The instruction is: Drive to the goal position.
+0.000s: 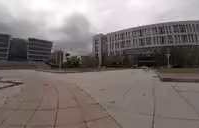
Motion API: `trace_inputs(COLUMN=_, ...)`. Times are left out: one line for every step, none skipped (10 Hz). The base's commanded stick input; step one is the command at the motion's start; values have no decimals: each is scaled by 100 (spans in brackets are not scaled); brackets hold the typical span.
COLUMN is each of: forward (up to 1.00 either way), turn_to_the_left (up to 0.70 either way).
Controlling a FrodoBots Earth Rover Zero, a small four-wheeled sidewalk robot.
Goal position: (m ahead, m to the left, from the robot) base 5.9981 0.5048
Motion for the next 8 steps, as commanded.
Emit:
trace_inputs(forward=70, turn_to_the_left=0)
trace_inputs(forward=70, turn_to_the_left=0)
trace_inputs(forward=70, turn_to_the_left=0)
trace_inputs(forward=70, turn_to_the_left=0)
trace_inputs(forward=70, turn_to_the_left=0)
trace_inputs(forward=70, turn_to_the_left=0)
trace_inputs(forward=70, turn_to_the_left=0)
trace_inputs(forward=70, turn_to_the_left=0)
